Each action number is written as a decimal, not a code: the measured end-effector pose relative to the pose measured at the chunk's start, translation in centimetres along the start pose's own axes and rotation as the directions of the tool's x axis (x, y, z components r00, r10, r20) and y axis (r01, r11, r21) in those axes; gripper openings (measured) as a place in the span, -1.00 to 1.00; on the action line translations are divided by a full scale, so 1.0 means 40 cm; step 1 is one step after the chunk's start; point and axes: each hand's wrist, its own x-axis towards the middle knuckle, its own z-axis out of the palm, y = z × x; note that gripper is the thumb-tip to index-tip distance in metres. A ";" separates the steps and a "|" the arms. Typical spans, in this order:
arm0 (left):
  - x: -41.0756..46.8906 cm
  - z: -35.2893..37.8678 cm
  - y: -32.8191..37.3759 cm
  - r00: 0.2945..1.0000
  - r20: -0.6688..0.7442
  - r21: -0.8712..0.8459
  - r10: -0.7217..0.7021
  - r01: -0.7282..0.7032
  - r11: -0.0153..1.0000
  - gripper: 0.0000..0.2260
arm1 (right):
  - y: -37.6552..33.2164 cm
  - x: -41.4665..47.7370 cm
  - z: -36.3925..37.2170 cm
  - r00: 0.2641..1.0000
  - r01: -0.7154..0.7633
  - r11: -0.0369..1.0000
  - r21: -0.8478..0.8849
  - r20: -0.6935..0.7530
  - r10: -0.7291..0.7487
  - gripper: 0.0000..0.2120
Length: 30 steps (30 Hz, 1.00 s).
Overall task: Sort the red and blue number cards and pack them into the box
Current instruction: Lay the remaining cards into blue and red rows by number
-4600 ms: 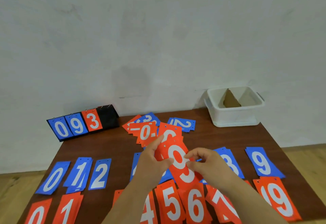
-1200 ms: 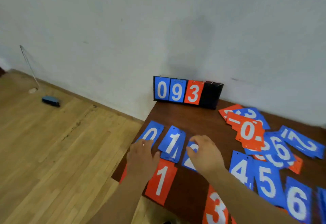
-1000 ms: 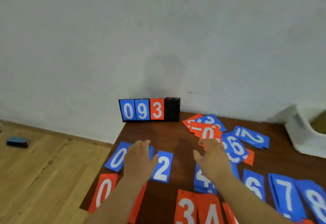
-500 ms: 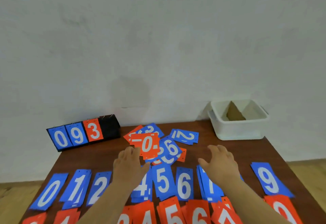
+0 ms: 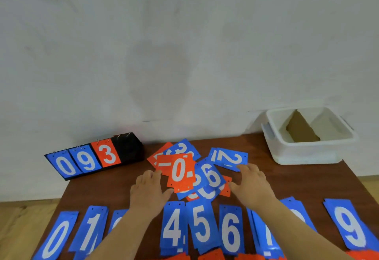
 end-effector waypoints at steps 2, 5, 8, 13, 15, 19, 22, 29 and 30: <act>0.067 0.015 -0.017 1.000 0.028 -0.015 -0.009 0.009 1.000 -0.29 | -0.024 0.058 0.017 0.999 0.012 1.000 -0.020 0.031 -0.011 -0.31; 0.165 0.046 -0.045 0.996 0.081 -0.036 -0.028 0.031 0.999 -0.27 | -0.061 0.152 0.057 0.997 0.019 0.999 -0.034 0.080 -0.016 -0.29; 0.252 0.079 -0.072 0.991 0.128 -0.046 -0.032 0.039 0.998 -0.30 | -0.094 0.241 0.100 0.992 0.010 0.999 -0.041 0.124 -0.005 -0.30; 0.372 0.133 -0.088 0.985 0.171 -0.119 -0.034 0.055 0.991 -0.27 | -0.102 0.386 0.139 0.985 -0.013 0.996 -0.087 0.173 0.028 -0.35; 0.419 0.153 -0.076 0.986 0.168 -0.159 -0.019 0.046 0.986 -0.29 | -0.090 0.441 0.144 0.986 -0.030 0.991 -0.127 0.161 0.050 -0.32; 0.515 0.183 -0.031 0.986 0.162 -0.182 0.050 -0.020 0.983 -0.31 | -0.053 0.531 0.157 0.977 -0.031 0.970 -0.239 0.195 0.080 -0.19; 0.586 0.209 0.005 0.985 0.131 -0.211 0.109 -0.080 0.974 -0.34 | -0.035 0.570 0.165 0.964 -0.019 0.952 -0.306 0.246 0.099 -0.16; 0.657 0.280 0.059 0.975 0.129 -0.224 0.181 -0.149 0.963 -0.35 | 0.005 0.607 0.179 0.973 -0.037 0.954 -0.296 0.207 0.101 -0.08; 0.656 0.286 0.059 0.977 0.115 -0.233 0.179 -0.148 0.961 -0.36 | 0.011 0.605 0.181 0.976 -0.033 0.964 -0.265 0.200 0.089 -0.08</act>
